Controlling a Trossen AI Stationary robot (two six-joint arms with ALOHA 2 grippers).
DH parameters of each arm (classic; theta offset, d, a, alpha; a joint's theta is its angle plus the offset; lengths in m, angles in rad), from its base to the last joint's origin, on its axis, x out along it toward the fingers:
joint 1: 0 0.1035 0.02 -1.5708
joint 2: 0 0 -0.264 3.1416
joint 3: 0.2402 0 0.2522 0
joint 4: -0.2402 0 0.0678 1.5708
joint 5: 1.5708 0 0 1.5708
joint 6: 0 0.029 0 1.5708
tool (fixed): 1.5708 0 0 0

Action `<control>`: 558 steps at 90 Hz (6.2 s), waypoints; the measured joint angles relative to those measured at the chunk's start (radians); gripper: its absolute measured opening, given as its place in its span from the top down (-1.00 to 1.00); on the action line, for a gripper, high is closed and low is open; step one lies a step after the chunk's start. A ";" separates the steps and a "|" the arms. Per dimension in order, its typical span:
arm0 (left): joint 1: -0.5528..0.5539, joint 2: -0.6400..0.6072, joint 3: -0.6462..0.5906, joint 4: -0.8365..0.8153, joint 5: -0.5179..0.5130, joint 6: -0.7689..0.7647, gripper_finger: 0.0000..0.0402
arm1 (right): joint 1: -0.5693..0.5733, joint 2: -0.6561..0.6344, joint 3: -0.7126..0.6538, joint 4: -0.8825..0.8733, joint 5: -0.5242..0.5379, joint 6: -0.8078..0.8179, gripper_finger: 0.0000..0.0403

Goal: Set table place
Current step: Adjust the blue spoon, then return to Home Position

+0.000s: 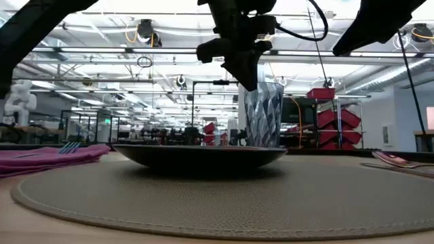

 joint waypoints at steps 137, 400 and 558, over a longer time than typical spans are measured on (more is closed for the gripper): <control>-0.027 -0.460 0.026 -0.460 -0.107 -0.601 0.75 | 0.000 -0.150 0.063 -0.028 0.059 -0.121 0.64; -0.531 -0.938 -1.139 0.095 -0.240 -1.137 0.75 | -0.006 0.555 -0.051 -0.164 -0.621 1.164 0.88; -0.655 -0.938 -1.139 0.166 -0.272 -1.191 0.75 | 0.000 0.559 -0.045 -0.199 -0.521 1.332 0.77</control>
